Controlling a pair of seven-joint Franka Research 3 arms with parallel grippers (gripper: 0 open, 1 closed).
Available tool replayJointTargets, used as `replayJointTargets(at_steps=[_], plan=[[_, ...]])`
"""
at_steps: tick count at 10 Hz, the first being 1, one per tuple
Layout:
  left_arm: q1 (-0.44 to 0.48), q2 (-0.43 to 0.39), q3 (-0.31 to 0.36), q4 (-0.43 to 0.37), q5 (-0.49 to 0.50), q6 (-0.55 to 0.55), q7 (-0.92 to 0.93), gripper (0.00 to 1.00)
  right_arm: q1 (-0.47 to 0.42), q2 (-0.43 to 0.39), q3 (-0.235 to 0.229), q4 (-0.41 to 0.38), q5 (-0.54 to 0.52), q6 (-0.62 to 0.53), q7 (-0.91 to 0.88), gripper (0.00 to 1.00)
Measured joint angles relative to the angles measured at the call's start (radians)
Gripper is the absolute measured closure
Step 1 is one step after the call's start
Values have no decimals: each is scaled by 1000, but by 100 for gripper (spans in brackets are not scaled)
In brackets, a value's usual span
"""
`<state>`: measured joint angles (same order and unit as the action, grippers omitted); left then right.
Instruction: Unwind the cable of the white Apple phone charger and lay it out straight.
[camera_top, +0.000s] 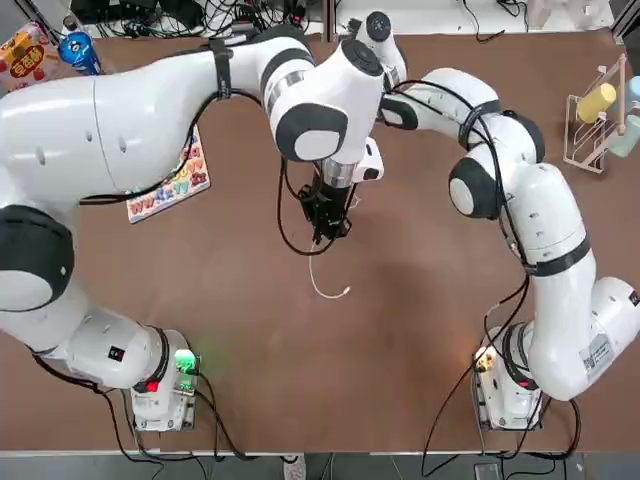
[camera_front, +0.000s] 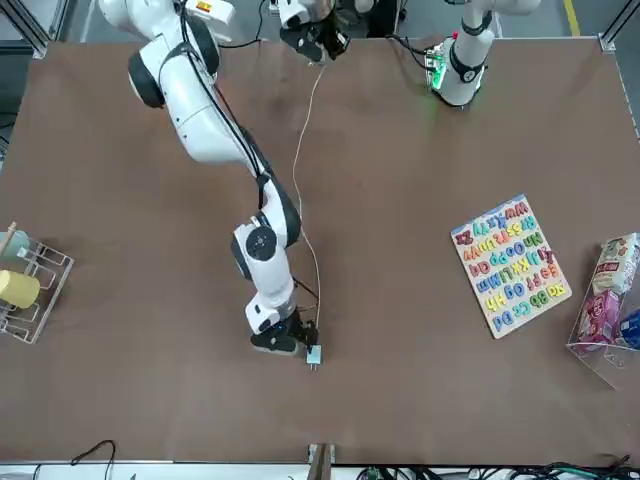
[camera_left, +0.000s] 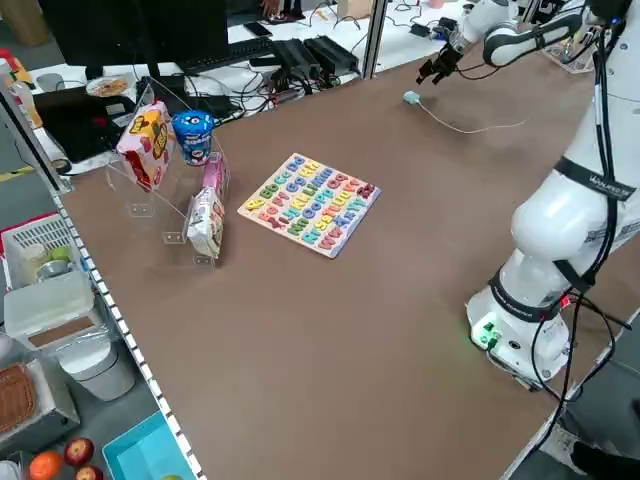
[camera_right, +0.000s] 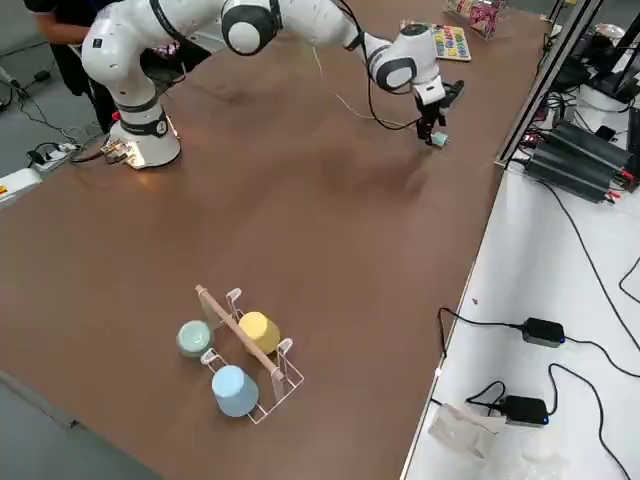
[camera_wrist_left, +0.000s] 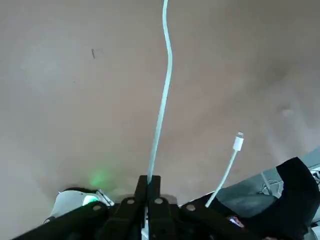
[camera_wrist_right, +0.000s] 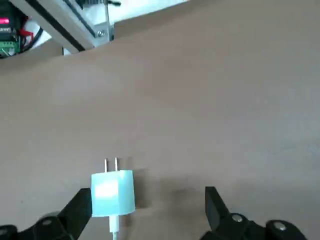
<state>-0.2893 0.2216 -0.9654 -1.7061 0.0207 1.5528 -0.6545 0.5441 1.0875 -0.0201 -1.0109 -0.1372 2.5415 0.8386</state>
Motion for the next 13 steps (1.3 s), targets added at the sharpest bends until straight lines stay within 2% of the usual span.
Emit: replayJointTargets(at_steps=[2, 4, 5, 7, 9, 10, 11, 13], plan=[[0, 0, 0, 0, 0, 0, 0, 93, -13, -8, 0, 0, 0, -3, 0, 0], [0, 0, 0, 1, 0, 1, 0, 79, -23, -9, 0, 1, 0, -18, -2, 0], [0, 0, 0, 1, 0, 1, -1, 75, -35, -9, 0, 2, 0, -40, -18, 0], [0, 0, 0, 4, 0, 2, -38, 48, -72, -13, 13, 9, 0, -86, -86, 0], [3, 0, 1, 23, 0, 4, -137, 19, -137, -39, 73, 16, 1, -152, -217, 0], [16, -1, 5, 47, 2, 4, -185, 5, -168, -67, 85, 22, 6, -186, -314, 0], [50, -3, 10, 74, 6, 1, -209, 0, -206, -105, 93, 23, 21, -238, -436, 0], [183, -9, 17, 93, 17, -28, -211, 0, -318, -199, 138, -3, 47, -358, -673, 0]])
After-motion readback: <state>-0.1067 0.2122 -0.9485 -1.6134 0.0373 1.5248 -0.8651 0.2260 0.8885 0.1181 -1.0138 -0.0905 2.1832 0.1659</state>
